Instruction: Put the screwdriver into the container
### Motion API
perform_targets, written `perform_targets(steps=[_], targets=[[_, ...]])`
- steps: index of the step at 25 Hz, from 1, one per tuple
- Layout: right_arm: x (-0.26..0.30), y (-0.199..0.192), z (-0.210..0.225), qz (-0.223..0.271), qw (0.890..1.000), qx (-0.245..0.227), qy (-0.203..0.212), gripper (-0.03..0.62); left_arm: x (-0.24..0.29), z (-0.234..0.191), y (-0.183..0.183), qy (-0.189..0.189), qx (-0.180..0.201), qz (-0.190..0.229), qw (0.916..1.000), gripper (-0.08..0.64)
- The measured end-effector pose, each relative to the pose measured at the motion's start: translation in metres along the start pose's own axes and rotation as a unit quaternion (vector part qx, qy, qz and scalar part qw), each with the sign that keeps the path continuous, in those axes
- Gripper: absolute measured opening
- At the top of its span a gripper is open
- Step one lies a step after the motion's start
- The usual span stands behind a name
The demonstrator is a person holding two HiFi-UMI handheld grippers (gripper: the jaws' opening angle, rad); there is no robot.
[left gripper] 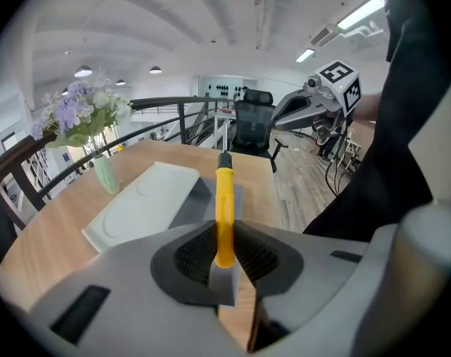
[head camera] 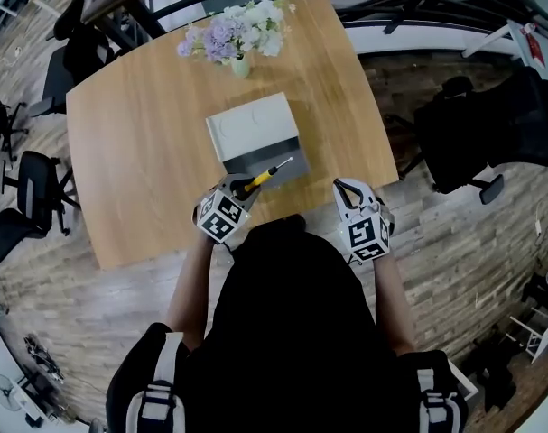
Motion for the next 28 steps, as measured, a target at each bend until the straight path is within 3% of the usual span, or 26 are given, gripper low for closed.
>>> perform_targets(steps=[9,16,23,28], targets=[[0.003,-0.01,-0.001,-0.035,0.999,0.023,-0.024,0.025,0.034,-0.012,-0.012,-0.039,-0.004,-0.049,0.9981,0.084],[0.003,-0.014,-0.005,-0.054,0.997,0.038,-0.04,0.025,0.055,-0.022,-0.019,-0.033,-0.069,-0.084,0.9935,0.084],[0.004,-0.02,0.0,-0.06,0.996,0.045,-0.039,0.025,0.07,-0.031,-0.021,-0.037,-0.059,-0.127,0.9895,0.084],[0.011,-0.02,0.01,-0.055,0.998,0.026,-0.018,0.025,0.081,-0.037,-0.022,-0.014,-0.085,-0.17,0.9817,0.084]])
Point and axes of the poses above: the fingertips, and each gripper's own axes: x forward along the fingers, z to its right, y out of its top, the point moved 7 cm from there along -x, backward along the fingers, and after that the axes turned 4 degrees about -y, right-handed, at the moved point
